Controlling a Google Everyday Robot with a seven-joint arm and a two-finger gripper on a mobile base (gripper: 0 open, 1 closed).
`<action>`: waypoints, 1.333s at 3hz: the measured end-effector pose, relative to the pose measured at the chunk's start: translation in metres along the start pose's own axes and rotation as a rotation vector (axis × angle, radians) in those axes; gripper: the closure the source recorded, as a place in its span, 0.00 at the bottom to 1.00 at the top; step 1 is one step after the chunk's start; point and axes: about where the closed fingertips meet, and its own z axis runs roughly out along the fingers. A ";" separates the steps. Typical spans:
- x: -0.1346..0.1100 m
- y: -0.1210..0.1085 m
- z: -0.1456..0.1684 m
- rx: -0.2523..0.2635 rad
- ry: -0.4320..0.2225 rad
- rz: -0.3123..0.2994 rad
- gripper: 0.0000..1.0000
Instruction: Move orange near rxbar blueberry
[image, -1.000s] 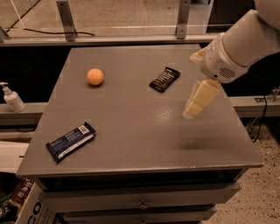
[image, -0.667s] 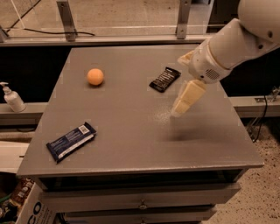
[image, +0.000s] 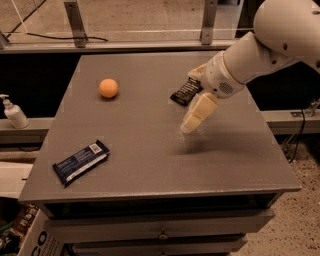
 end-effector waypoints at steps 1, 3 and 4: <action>-0.004 -0.005 0.008 0.005 -0.035 0.020 0.00; -0.035 -0.044 0.058 0.030 -0.170 0.028 0.00; -0.047 -0.061 0.083 0.040 -0.254 0.072 0.00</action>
Offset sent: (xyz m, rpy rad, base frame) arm 0.0622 0.0562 -0.0147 0.1740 -0.0631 -0.0138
